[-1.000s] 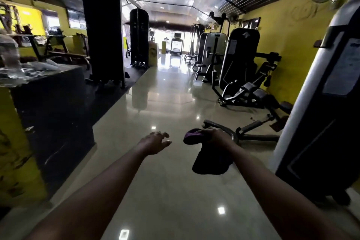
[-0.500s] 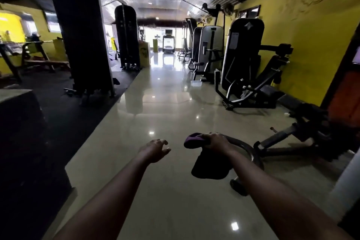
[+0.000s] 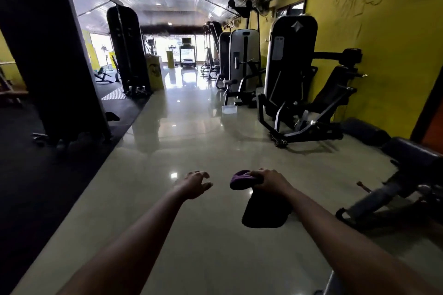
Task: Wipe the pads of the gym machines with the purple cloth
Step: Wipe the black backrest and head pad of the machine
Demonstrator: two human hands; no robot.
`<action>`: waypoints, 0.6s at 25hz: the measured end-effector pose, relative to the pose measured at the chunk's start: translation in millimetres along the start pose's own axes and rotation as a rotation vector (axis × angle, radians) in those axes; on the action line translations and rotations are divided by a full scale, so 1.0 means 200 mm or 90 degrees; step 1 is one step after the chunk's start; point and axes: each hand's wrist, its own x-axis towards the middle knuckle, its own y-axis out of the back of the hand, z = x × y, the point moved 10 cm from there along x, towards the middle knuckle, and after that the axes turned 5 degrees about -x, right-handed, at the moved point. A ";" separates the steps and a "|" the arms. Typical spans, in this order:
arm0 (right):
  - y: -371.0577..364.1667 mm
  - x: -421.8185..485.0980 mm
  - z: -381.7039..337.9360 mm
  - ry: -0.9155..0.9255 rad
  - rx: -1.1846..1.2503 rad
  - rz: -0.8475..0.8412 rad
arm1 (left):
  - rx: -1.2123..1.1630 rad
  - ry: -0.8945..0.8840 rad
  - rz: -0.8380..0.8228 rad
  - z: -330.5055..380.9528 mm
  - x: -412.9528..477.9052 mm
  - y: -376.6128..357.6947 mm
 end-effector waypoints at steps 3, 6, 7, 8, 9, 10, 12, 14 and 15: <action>0.03 0.53 0.08 -0.008 0.007 0.015 | -0.018 0.008 -0.013 -0.13 0.49 0.05; 0.00 1.12 0.18 -0.016 0.003 0.012 | -0.022 0.011 -0.021 -0.30 1.07 0.09; -0.01 1.33 0.21 -0.015 0.002 0.016 | -0.021 0.004 -0.020 -0.36 1.28 0.12; 0.00 1.52 0.24 -0.014 0.001 0.017 | -0.019 -0.002 -0.018 -0.40 1.47 0.16; 0.00 1.69 0.26 -0.010 -0.002 0.020 | -0.017 -0.010 -0.015 -0.44 1.65 0.21; 0.02 1.90 0.29 -0.010 -0.001 0.021 | -0.012 -0.019 -0.013 -0.49 1.87 0.26; 0.07 2.31 0.37 -0.035 0.009 0.025 | -0.005 -0.019 -0.019 -0.58 2.31 0.38; 0.14 2.69 0.46 -0.059 0.020 0.032 | -0.006 -0.021 -0.021 -0.63 2.74 0.49; 0.17 2.87 0.51 -0.066 0.023 0.044 | -0.006 -0.030 -0.023 -0.64 2.94 0.54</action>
